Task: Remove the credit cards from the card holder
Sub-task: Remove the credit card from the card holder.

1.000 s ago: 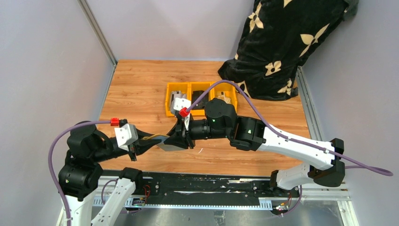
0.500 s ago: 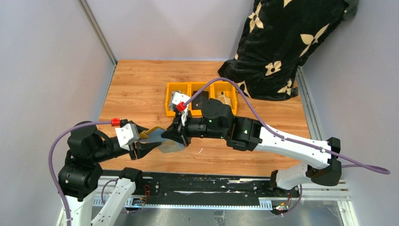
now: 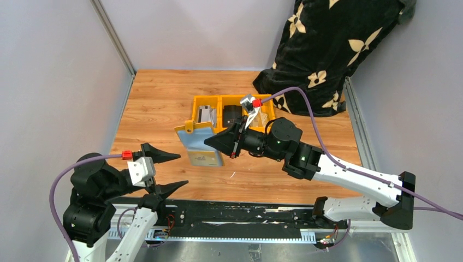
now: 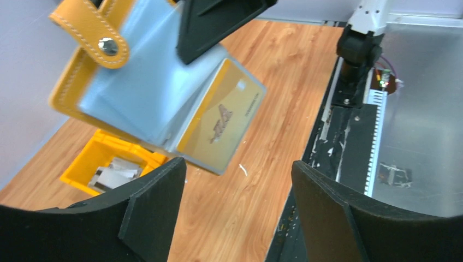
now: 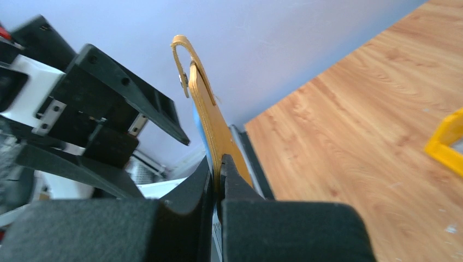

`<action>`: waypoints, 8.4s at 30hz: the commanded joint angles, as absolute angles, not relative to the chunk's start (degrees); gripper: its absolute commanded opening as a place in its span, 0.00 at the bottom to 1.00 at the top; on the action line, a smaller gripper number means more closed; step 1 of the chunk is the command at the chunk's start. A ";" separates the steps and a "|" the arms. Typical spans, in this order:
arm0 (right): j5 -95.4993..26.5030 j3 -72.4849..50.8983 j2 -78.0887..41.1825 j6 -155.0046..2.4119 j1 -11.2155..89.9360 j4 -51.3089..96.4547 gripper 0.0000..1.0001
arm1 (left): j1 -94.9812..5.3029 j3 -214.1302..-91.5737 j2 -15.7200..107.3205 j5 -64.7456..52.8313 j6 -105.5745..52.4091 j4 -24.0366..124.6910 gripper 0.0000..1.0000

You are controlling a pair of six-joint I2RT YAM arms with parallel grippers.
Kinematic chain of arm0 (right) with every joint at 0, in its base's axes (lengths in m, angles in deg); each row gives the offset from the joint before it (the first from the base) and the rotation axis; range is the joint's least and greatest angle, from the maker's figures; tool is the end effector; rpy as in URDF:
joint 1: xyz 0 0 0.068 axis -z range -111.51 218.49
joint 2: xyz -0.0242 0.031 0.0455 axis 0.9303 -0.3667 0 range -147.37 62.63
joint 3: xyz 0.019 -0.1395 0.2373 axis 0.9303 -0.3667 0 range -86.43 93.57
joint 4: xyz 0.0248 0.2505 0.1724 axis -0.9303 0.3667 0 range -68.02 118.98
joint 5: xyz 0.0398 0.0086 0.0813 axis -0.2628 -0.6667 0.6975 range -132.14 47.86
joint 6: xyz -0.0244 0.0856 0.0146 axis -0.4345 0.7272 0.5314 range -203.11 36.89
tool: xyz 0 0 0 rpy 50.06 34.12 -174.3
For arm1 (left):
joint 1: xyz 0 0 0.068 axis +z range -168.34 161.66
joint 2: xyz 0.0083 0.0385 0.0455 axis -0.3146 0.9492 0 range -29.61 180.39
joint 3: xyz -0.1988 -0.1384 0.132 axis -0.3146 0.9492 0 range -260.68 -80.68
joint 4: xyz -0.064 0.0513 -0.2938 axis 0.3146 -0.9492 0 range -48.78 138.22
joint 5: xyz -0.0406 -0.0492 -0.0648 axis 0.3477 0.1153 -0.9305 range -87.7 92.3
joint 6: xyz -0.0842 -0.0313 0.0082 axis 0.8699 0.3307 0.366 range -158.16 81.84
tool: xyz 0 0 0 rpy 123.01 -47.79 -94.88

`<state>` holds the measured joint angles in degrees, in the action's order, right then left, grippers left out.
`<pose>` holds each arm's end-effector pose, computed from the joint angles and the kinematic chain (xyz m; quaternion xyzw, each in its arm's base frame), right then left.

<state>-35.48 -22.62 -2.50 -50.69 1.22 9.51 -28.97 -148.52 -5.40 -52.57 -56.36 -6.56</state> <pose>0.1271 0.3275 0.4391 -0.2326 0.5915 0.6132 0.4691 0.0504 -0.0765 0.4440 0.4541 0.5911 -0.3180 0.5859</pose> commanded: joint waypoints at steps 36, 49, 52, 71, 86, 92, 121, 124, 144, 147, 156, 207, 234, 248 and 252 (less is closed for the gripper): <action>-20.29 -37.12 -4.86 -20.62 6.44 -44.67 0.00 | -28.97 -144.20 -8.03 -44.39 -31.01 11.56 1.00; -17.35 -34.58 -8.00 -16.77 6.48 -48.80 0.00 | -28.97 -144.47 -7.55 -56.66 -23.16 16.27 1.00; -17.24 -33.92 -8.56 -16.87 6.38 -49.29 0.00 | -28.97 -139.36 -7.09 -67.26 -7.15 30.61 1.00; -11.91 -32.03 -7.07 -33.26 5.67 -32.36 0.34 | -28.97 -137.96 -5.16 -55.21 -15.25 18.90 0.00; -8.47 -1.99 -11.69 -84.46 3.41 38.27 0.51 | -28.97 -150.38 2.99 -53.43 -51.63 -14.62 0.00; -14.84 2.39 -13.32 -90.15 0.03 44.51 0.46 | -28.97 -150.72 4.21 -54.77 -50.10 -14.74 0.00; -26.58 -27.47 -1.00 -61.96 -3.14 -15.26 0.00 | -28.97 -146.58 -5.01 -58.52 -37.75 4.31 0.84; -27.37 -31.09 0.05 -58.16 -3.18 -22.70 0.00 | -28.97 -143.35 -8.49 -56.60 -27.70 14.61 0.82; -37.27 -40.80 -3.12 -43.58 -4.70 -49.56 0.00 | -28.97 -141.56 -4.90 -55.92 3.02 34.73 0.57; -38.11 -40.31 -4.29 -42.63 -5.30 -51.07 0.00 | -28.97 -141.53 -4.16 -55.91 3.86 35.39 0.52; -40.20 -40.46 -6.76 -42.02 -6.12 -53.58 0.00 | -28.97 -140.40 -2.46 -58.66 6.27 38.94 0.14; 0.69 -25.46 -2.44 -47.44 7.42 -6.47 0.00 | -28.97 -151.75 6.68 -61.54 -31.77 -6.28 0.36; -27.11 -23.68 6.41 -54.47 8.02 11.64 0.58 | -28.97 -150.85 6.74 -50.61 -29.09 -6.14 0.00; -22.31 -31.13 -4.82 -31.88 3.82 -9.76 0.50 | -28.97 -151.00 7.27 -45.35 -29.30 -6.10 0.00; -22.46 -31.70 -7.17 -29.83 3.80 -12.39 0.50 | -28.97 -151.75 6.83 -50.35 -29.44 -6.11 0.00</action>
